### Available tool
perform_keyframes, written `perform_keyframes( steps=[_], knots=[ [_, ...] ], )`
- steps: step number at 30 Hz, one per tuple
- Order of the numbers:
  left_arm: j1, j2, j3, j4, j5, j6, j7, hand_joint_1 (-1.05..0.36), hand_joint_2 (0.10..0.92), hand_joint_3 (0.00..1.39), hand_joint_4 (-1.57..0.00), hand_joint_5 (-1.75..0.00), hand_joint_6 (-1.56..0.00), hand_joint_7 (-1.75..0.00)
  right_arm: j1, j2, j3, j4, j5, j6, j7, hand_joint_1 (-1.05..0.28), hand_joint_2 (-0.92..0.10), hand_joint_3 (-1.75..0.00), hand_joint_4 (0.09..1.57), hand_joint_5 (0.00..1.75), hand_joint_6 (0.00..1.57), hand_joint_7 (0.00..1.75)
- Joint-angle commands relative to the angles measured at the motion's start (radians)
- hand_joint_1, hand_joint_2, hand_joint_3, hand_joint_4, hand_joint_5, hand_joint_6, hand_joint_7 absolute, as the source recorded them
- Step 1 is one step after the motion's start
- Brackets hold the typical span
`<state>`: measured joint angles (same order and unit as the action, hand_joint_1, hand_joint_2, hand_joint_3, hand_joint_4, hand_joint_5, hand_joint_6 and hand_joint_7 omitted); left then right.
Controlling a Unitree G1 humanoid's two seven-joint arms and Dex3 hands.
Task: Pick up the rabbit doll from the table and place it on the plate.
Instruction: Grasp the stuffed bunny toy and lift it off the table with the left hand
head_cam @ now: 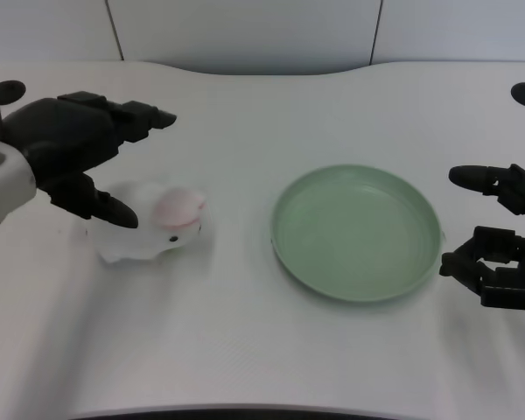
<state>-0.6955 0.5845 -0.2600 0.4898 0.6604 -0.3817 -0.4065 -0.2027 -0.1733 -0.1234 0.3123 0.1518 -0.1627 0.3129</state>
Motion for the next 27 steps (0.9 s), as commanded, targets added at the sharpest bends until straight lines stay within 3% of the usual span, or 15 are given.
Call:
perform_keyframes(
  steps=[1, 4, 6, 8, 11, 15, 19, 21, 22, 24, 27],
  knots=[
    [-0.097, -0.032, -0.066, 0.144, 0.02, 0.031, -0.04, -0.87, 0.921, 0.11, 0.0, -0.21, 0.0, -0.16, 0.009, -0.015, -0.011, 0.001, 0.006, -0.011, 0.004, 0.18, -0.41, -0.77, 1.11, 0.96, 1.03, 0.7],
    [-0.136, -0.044, -0.099, 0.211, 0.013, 0.03, -0.042, -0.88, 0.921, 0.11, 0.0, -0.19, 0.0, -0.16, 0.014, -0.015, -0.013, -0.004, 0.007, -0.01, 0.005, 0.16, -0.41, -0.76, 1.11, 0.95, 1.04, 0.7],
    [-0.192, -0.092, -0.137, 0.329, 0.027, 0.048, -0.03, -0.9, 0.921, 0.11, -0.01, -0.2, -0.03, -0.17, 0.023, -0.018, -0.014, -0.027, 0.014, 0.016, 0.007, 0.17, -0.42, -0.76, 1.1, 0.94, 1.03, 0.69],
    [-0.226, -0.114, -0.161, 0.397, 0.031, 0.049, -0.017, -0.9, 0.921, 0.1, -0.02, -0.21, -0.05, -0.17, 0.027, -0.019, -0.015, -0.039, 0.017, 0.031, 0.009, 0.18, -0.43, -0.76, 1.09, 0.94, 1.02, 0.68],
    [-0.297, -0.202, -0.196, 0.58, 0.037, 0.116, -0.01, -0.9, 0.921, 0.11, 0.0, -0.21, -0.03, -0.17, 0.035, -0.02, -0.019, -0.038, 0.016, 0.021, 0.014, 0.19, -0.43, -0.75, 1.08, 0.94, 1.01, 0.68],
    [-0.336, -0.257, -0.225, 0.697, 0.039, 0.131, 0.027, -0.93, 0.921, 0.1, -0.01, -0.22, -0.06, -0.17, 0.04, -0.02, -0.024, -0.039, 0.018, 0.014, 0.018, 0.18, -0.43, -0.74, 1.09, 0.94, 1.01, 0.68],
    [-0.364, -0.32, -0.273, 0.771, 0.067, 0.171, 0.056, -0.98, 0.921, 0.12, 0.0, -0.23, -0.06, -0.16, 0.063, -0.016, -0.027, -0.092, 0.025, 0.043, 0.011, 0.19, -0.44, -0.74, 1.09, 0.95, 1.01, 0.69],
    [-0.372, -0.338, -0.274, 0.792, 0.058, 0.189, 0.055, -0.97, 0.921, 0.12, 0.0, -0.22, -0.07, -0.16, 0.069, -0.015, -0.029, -0.1, 0.035, 0.038, 0.021, 0.21, -0.45, -0.75, 1.09, 0.95, 1.01, 0.7],
    [-0.376, -0.346, -0.279, 0.802, 0.059, 0.199, 0.058, -0.97, 0.921, 0.11, 0.0, -0.21, -0.08, -0.16, 0.074, -0.017, -0.027, -0.109, 0.031, 0.041, 0.017, 0.22, -0.45, -0.76, 1.09, 0.96, 1.01, 0.7],
    [-0.385, -0.361, -0.291, 0.817, 0.064, 0.221, 0.053, -0.97, 0.921, 0.11, 0.0, -0.22, -0.1, -0.16, 0.081, -0.02, -0.029, -0.116, 0.035, 0.042, 0.019, 0.21, -0.45, -0.77, 1.09, 0.96, 1.01, 0.7],
    [-0.397, -0.377, -0.323, 0.833, 0.085, 0.246, 0.038, -0.96, 0.92, 0.1, 0.0, -0.2, -0.1, -0.15, 0.087, -0.017, -0.033, -0.132, 0.042, 0.062, 0.013, 0.22, -0.44, -0.78, 1.1, 0.98, 1.0, 0.71]
  ],
)
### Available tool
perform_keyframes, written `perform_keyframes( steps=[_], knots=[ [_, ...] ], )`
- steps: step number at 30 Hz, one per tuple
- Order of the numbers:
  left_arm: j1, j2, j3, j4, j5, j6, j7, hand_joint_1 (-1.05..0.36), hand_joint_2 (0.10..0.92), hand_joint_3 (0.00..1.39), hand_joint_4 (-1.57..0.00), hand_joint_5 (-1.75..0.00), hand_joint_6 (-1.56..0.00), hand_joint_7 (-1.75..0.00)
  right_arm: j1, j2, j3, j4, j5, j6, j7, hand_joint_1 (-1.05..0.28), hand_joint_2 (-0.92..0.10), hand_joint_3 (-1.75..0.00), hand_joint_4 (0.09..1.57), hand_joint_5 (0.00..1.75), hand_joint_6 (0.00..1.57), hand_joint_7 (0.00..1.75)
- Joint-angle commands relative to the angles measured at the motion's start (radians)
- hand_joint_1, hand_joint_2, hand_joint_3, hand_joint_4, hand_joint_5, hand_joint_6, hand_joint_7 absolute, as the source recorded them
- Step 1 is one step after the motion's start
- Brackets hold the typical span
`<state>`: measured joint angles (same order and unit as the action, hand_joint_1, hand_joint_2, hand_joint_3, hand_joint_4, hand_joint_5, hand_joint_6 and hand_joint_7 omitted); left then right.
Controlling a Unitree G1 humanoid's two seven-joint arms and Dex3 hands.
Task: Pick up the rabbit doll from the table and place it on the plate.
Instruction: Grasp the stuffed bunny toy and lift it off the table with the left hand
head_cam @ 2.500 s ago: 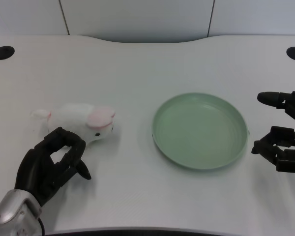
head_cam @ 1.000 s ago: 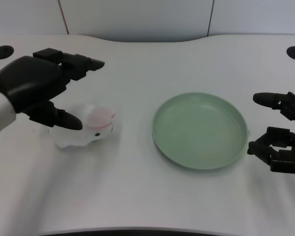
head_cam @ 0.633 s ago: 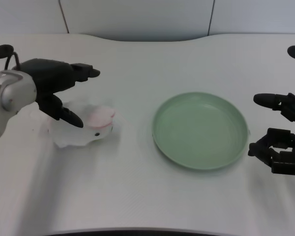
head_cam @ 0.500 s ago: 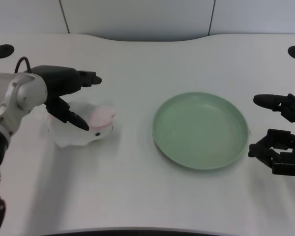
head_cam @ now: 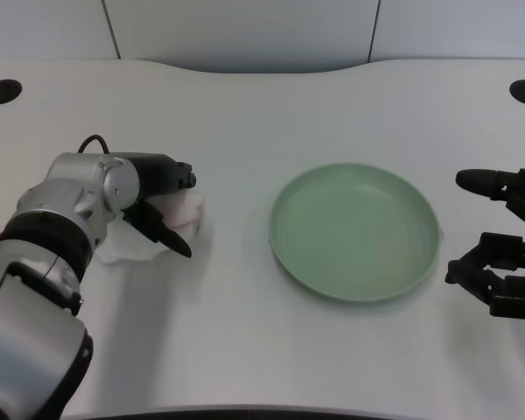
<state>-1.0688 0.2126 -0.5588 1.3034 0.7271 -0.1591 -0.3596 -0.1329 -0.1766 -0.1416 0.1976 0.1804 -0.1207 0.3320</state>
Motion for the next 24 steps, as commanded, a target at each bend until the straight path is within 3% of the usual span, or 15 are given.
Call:
perform_keyframes(
  steps=[1, 6, 20, 24],
  knots=[
    [-0.026, -0.011, -0.035, 0.024, 0.027, 0.037, -0.014, -0.95, 0.921, 0.09, 0.0, -0.2, -0.1, -0.14, 0.02, -0.013, -0.016, -0.019, 0.015, 0.021, -0.006, 0.21, -0.44, -0.79, 1.1, 0.99, 1.0, 0.72],
    [-0.028, -0.022, -0.06, 0.033, 0.037, 0.068, -0.023, -0.86, 0.881, 0.01, -0.01, -0.2, -0.16, -0.11, 0.022, -0.011, -0.021, -0.013, 0.032, 0.014, 0.006, 0.23, -0.43, -0.83, 1.09, 1.04, 0.99, 0.74],
    [-0.028, -0.023, -0.073, 0.035, 0.035, 0.069, -0.018, -0.84, 0.876, 0.0, 0.0, -0.24, -0.2, -0.06, 0.022, -0.012, -0.021, -0.012, 0.035, 0.014, 0.007, 0.23, -0.41, -0.88, 1.07, 1.09, 0.96, 0.79],
    [-0.006, 0.035, -0.084, 0.013, 0.051, -0.012, 0.045, -0.81, 0.901, 0.01, 0.0, -0.23, -0.2, -0.05, 0.025, -0.01, -0.027, -0.018, 0.05, 0.021, 0.006, 0.21, -0.39, -0.89, 1.04, 1.09, 0.95, 0.8]
  ],
)
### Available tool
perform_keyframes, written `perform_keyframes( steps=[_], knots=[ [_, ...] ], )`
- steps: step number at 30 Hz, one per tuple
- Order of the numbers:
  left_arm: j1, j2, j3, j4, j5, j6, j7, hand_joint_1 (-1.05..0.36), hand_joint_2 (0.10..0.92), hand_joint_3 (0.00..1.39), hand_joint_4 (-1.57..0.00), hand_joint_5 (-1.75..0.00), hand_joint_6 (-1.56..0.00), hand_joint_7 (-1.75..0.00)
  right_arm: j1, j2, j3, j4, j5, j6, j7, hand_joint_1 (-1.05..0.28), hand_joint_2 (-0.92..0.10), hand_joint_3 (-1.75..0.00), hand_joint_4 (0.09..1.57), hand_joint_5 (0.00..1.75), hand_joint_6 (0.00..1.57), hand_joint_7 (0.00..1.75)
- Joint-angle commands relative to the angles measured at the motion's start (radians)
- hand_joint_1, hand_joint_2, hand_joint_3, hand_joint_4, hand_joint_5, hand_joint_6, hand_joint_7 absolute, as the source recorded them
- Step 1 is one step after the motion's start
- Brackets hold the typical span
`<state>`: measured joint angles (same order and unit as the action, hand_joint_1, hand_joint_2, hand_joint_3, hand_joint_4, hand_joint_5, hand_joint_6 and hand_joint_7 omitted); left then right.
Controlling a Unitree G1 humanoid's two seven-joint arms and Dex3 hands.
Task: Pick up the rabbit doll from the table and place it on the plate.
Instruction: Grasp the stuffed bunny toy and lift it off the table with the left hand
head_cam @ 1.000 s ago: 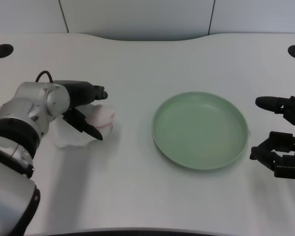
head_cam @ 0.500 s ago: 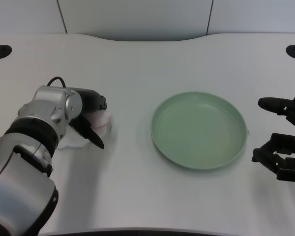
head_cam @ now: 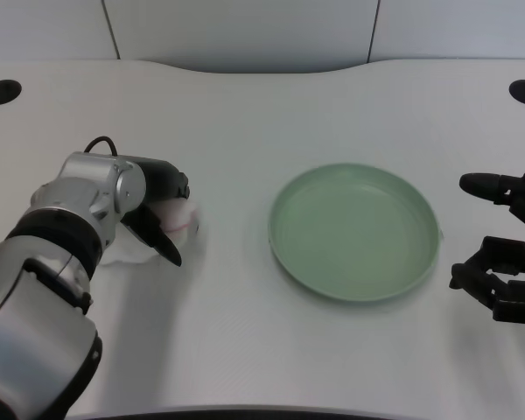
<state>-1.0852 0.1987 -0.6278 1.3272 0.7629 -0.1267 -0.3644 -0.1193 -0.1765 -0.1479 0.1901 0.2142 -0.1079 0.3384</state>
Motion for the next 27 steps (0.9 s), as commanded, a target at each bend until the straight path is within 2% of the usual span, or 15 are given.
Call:
perform_keyframes(
  steps=[1, 6, 10, 12, 13, 15, 18, 21, 26, 27],
  knots=[
    [0.028, 0.07, -0.032, -0.017, 0.036, -0.079, 0.102, -0.76, 0.901, 0.01, -0.01, -0.23, -0.2, -0.05, 0.012, -0.01, -0.02, -0.011, 0.017, 0.007, -0.002, 0.21, -0.39, -0.89, 1.05, 1.1, 0.95, 0.8],
    [0.086, 0.127, -0.064, -0.02, 0.072, -0.184, 0.273, -0.64, 0.884, 0.0, -0.01, -0.35, -0.21, -0.04, 0.016, -0.015, -0.018, -0.02, 0.011, 0.012, -0.007, 0.22, -0.39, -0.9, 1.04, 1.11, 0.94, 0.81],
    [0.105, 0.151, -0.069, -0.017, 0.074, -0.229, 0.329, -0.63, 0.883, 0.0, 0.0, -0.31, -0.2, -0.03, 0.017, -0.018, -0.019, -0.022, 0.01, 0.009, -0.006, 0.21, -0.38, -0.9, 1.03, 1.11, 0.95, 0.83],
    [0.113, 0.167, -0.072, -0.018, 0.077, -0.247, 0.351, -0.64, 0.889, 0.0, 0.0, -0.24, -0.18, -0.02, 0.017, -0.018, -0.02, -0.024, 0.011, 0.012, -0.008, 0.21, -0.37, -0.91, 1.04, 1.1, 0.95, 0.83],
    [0.115, 0.173, -0.074, -0.018, 0.079, -0.251, 0.359, -0.64, 0.893, 0.0, 0.0, -0.22, -0.17, -0.01, 0.017, -0.02, -0.019, -0.026, 0.007, 0.016, -0.011, 0.21, -0.37, -0.92, 1.03, 1.1, 0.95, 0.83],
    [0.115, 0.178, -0.076, -0.016, 0.081, -0.254, 0.361, -0.65, 0.898, 0.01, 0.0, -0.18, -0.16, -0.01, 0.016, -0.021, -0.019, -0.023, 0.004, 0.013, -0.011, 0.22, -0.38, -0.92, 1.04, 1.1, 0.94, 0.83],
    [0.117, 0.181, -0.07, -0.015, 0.072, -0.255, 0.358, -0.67, 0.901, 0.01, 0.0, -0.16, -0.16, -0.01, 0.013, -0.02, -0.02, -0.011, 0.005, -0.006, -0.006, 0.23, -0.37, -0.92, 1.04, 1.09, 0.94, 0.84],
    [0.121, 0.18, -0.065, -0.013, 0.066, -0.253, 0.36, -0.67, 0.894, 0.0, 0.0, -0.18, -0.16, -0.01, 0.014, -0.02, -0.02, -0.024, 0.011, 0.016, -0.011, 0.22, -0.37, -0.93, 1.04, 1.09, 0.94, 0.84],
    [0.136, 0.171, -0.077, -0.012, 0.083, -0.228, 0.413, -0.66, 0.882, 0.0, -0.07, -0.25, -0.2, -0.02, 0.021, -0.018, -0.02, -0.036, 0.01, 0.022, -0.017, 0.22, -0.38, -0.92, 1.06, 1.09, 0.93, 0.84],
    [0.141, 0.169, -0.08, -0.011, 0.087, -0.22, 0.435, -0.62, 0.866, 0.0, -0.14, -0.31, -0.27, -0.05, 0.022, -0.016, -0.019, -0.039, 0.008, 0.023, -0.019, 0.22, -0.38, -0.92, 1.06, 1.09, 0.93, 0.84]
  ],
)
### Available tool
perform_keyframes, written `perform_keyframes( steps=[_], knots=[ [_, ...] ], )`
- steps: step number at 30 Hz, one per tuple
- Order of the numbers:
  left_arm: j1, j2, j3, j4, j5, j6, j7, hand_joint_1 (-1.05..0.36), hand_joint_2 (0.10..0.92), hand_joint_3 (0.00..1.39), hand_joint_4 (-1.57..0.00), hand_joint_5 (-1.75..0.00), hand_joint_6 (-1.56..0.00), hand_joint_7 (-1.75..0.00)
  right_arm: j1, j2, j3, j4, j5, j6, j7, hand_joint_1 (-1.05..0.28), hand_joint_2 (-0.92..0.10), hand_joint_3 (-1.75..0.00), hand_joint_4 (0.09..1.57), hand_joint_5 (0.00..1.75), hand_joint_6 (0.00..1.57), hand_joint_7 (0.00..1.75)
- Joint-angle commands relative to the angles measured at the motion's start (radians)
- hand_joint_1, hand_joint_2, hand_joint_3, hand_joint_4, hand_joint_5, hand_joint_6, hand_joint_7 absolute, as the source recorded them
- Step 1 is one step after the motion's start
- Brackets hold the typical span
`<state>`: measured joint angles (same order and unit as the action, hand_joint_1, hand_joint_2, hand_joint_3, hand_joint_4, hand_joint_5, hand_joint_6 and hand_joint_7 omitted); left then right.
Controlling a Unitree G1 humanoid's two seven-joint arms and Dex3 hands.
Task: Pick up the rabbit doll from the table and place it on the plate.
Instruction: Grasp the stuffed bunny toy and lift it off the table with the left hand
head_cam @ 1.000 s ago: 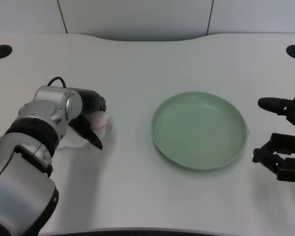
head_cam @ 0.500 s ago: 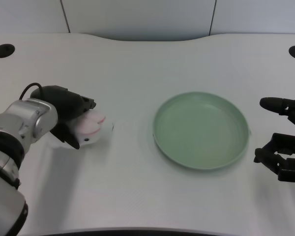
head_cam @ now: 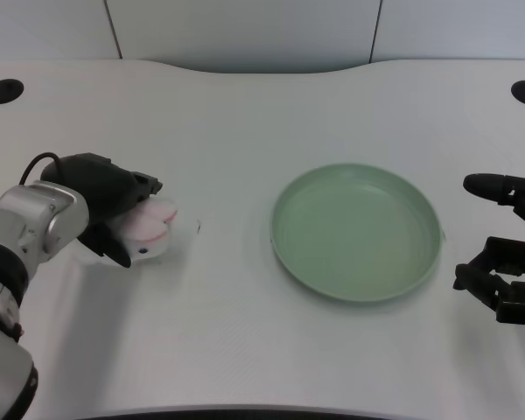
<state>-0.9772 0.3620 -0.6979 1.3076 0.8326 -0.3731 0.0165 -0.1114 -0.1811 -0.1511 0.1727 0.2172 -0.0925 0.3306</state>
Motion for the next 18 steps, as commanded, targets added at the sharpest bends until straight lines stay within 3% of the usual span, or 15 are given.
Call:
perform_keyframes(
  steps=[1, 2, 4, 5, 6, 8, 9, 11, 13, 15, 17, 18],
  knots=[
    [0.038, 0.003, -0.021, 0.009, 0.03, 0.039, 0.091, -0.6, 0.857, 0.0, -0.18, -0.35, -0.31, -0.07, 0.014, -0.012, -0.016, -0.021, 0.006, 0.005, -0.009, 0.22, -0.38, -0.91, 1.06, 1.09, 0.94, 0.84],
    [0.043, 0.001, -0.025, 0.01, 0.036, 0.047, 0.119, -0.52, 0.875, 0.0, -0.21, -0.61, -0.48, -0.14, 0.014, -0.013, -0.016, -0.021, 0.007, 0.004, -0.007, 0.22, -0.38, -0.92, 1.05, 1.08, 0.94, 0.84],
    [0.049, -0.001, -0.023, 0.013, 0.038, 0.049, 0.153, -0.42, 0.896, 0.0, -0.21, -0.88, -0.63, -0.22, 0.014, -0.013, -0.016, -0.021, 0.008, 0.005, -0.006, 0.22, -0.38, -0.93, 1.04, 1.08, 0.93, 0.85],
    [0.052, 0.001, -0.019, 0.014, 0.034, 0.044, 0.171, -0.36, 0.911, 0.03, -0.25, -1.08, -0.69, -0.4, 0.013, -0.013, -0.016, -0.021, 0.01, 0.005, -0.005, 0.22, -0.37, -0.93, 1.04, 1.08, 0.93, 0.85],
    [0.056, 0.003, -0.017, 0.015, 0.033, 0.036, 0.193, -0.33, 0.916, 0.04, -0.28, -1.14, -0.71, -0.51, 0.013, -0.012, -0.016, -0.021, 0.012, 0.006, -0.004, 0.22, -0.37, -0.94, 1.04, 1.08, 0.93, 0.85],
    [0.065, 0.011, -0.022, 0.017, 0.04, 0.015, 0.258, -0.26, 0.92, 0.05, -0.4, -1.32, -0.65, -0.96, 0.012, -0.011, -0.018, -0.019, 0.016, 0.006, -0.003, 0.22, -0.37, -0.95, 1.04, 1.09, 0.93, 0.86],
    [0.068, 0.014, -0.024, 0.018, 0.043, 0.008, 0.28, -0.23, 0.92, 0.07, -0.46, -1.37, -0.64, -1.06, 0.011, -0.011, -0.018, -0.018, 0.014, 0.004, -0.004, 0.22, -0.37, -0.96, 1.03, 1.09, 0.93, 0.86],
    [0.073, 0.016, -0.034, 0.023, 0.055, 0.004, 0.323, -0.2, 0.921, 0.12, -0.55, -1.41, -0.68, -1.04, 0.012, -0.01, -0.018, -0.02, 0.017, 0.007, -0.004, 0.22, -0.36, -0.97, 1.03, 1.1, 0.93, 0.87],
    [0.075, 0.017, -0.038, 0.027, 0.059, 0.001, 0.344, -0.19, 0.921, 0.15, -0.64, -1.38, -0.77, -0.86, 0.013, -0.011, -0.017, -0.029, 0.018, 0.019, -0.006, 0.22, -0.36, -0.97, 1.02, 1.1, 0.92, 0.88],
    [0.079, 0.018, -0.033, 0.031, 0.054, -0.006, 0.357, -0.19, 0.921, 0.15, -0.69, -1.38, -0.82, -0.8, 0.014, -0.012, -0.015, -0.033, 0.011, 0.02, -0.012, 0.22, -0.36, -0.98, 1.03, 1.11, 0.92, 0.88],
    [0.085, 0.02, -0.033, 0.033, 0.056, -0.013, 0.387, -0.2, 0.921, 0.14, -0.78, -1.45, -0.85, -0.76, 0.011, -0.012, -0.018, -0.02, 0.011, 0.017, -0.012, 0.22, -0.36, -0.97, 1.04, 1.12, 0.92, 0.88],
    [0.087, 0.02, -0.034, 0.033, 0.058, -0.015, 0.403, -0.21, 0.921, 0.12, -0.82, -1.51, -0.93, -0.65, 0.01, -0.012, -0.019, -0.014, 0.012, 0.017, -0.012, 0.22, -0.36, -0.97, 1.04, 1.12, 0.91, 0.88]
  ],
)
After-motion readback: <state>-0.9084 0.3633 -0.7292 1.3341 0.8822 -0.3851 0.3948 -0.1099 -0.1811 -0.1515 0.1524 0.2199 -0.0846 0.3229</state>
